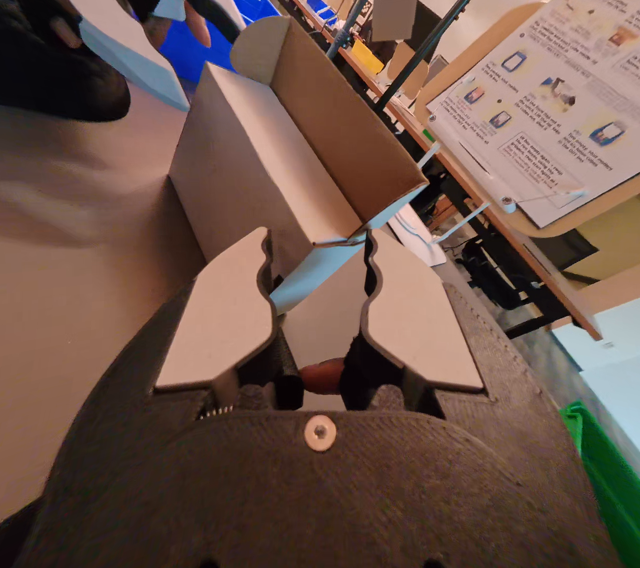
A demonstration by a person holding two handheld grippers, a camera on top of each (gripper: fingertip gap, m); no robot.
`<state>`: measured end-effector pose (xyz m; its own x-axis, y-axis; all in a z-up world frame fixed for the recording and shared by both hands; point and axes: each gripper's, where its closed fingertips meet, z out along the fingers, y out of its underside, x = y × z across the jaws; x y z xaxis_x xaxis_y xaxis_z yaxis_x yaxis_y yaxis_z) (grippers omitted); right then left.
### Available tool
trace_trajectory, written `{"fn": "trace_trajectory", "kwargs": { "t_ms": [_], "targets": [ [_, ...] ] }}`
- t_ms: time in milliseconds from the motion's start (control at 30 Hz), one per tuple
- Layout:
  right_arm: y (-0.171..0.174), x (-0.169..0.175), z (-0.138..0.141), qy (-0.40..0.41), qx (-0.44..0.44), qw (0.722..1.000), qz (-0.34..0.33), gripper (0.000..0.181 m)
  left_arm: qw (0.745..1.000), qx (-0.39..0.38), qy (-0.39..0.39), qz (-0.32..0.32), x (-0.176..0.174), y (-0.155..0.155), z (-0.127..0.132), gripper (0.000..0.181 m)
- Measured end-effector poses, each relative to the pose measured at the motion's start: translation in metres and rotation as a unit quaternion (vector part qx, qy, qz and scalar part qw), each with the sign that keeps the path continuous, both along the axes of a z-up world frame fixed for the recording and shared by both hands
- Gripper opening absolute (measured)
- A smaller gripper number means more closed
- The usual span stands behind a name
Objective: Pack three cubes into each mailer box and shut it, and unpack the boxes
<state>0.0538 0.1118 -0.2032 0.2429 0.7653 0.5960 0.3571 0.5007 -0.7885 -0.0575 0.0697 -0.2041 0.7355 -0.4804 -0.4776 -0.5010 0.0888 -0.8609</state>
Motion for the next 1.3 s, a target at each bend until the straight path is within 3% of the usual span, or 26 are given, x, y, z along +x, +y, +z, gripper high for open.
{"fn": "trace_trajectory", "kwargs": {
  "t_ms": [33,500,633,700,900,1033,1100,1200,1300],
  "targets": [
    [0.0,-0.001,-0.001,-0.004,0.004,1.0,-0.002,0.051,1.0,0.006,0.007,0.001,0.001,0.001,0.001,0.066],
    [0.002,-0.002,-0.002,0.004,-0.018,1.0,-0.004,0.043,0.996,-0.021,-0.081,-0.012,0.007,0.003,0.008,0.063],
    [0.002,-0.001,-0.002,0.004,-0.02,1.0,-0.004,0.042,0.997,-0.015,-0.078,-0.006,0.004,0.004,0.007,0.056],
    [0.002,-0.001,-0.003,0.0,-0.017,1.0,-0.005,0.042,0.999,-0.014,-0.036,0.008,0.0,0.006,-0.002,0.053],
    [0.005,0.006,-0.003,-0.016,0.006,1.0,-0.014,0.044,1.0,0.001,0.008,0.018,-0.004,0.005,-0.008,0.057],
    [0.001,0.007,-0.004,-0.022,0.007,1.0,-0.001,0.045,0.999,0.03,0.007,0.021,-0.014,0.008,0.008,0.08],
    [0.001,0.007,-0.001,-0.025,0.02,0.999,0.003,0.058,0.999,0.041,0.019,0.003,-0.011,0.008,0.018,0.097],
    [-0.003,0.005,0.016,-0.013,0.036,0.999,0.026,0.085,0.998,0.037,0.043,-0.04,0.0,0.011,0.028,0.106],
    [0.001,-0.001,0.021,-0.061,0.02,0.997,0.048,0.107,0.994,0.006,0.071,-0.077,0.009,0.019,0.024,0.108]
  ]
}}
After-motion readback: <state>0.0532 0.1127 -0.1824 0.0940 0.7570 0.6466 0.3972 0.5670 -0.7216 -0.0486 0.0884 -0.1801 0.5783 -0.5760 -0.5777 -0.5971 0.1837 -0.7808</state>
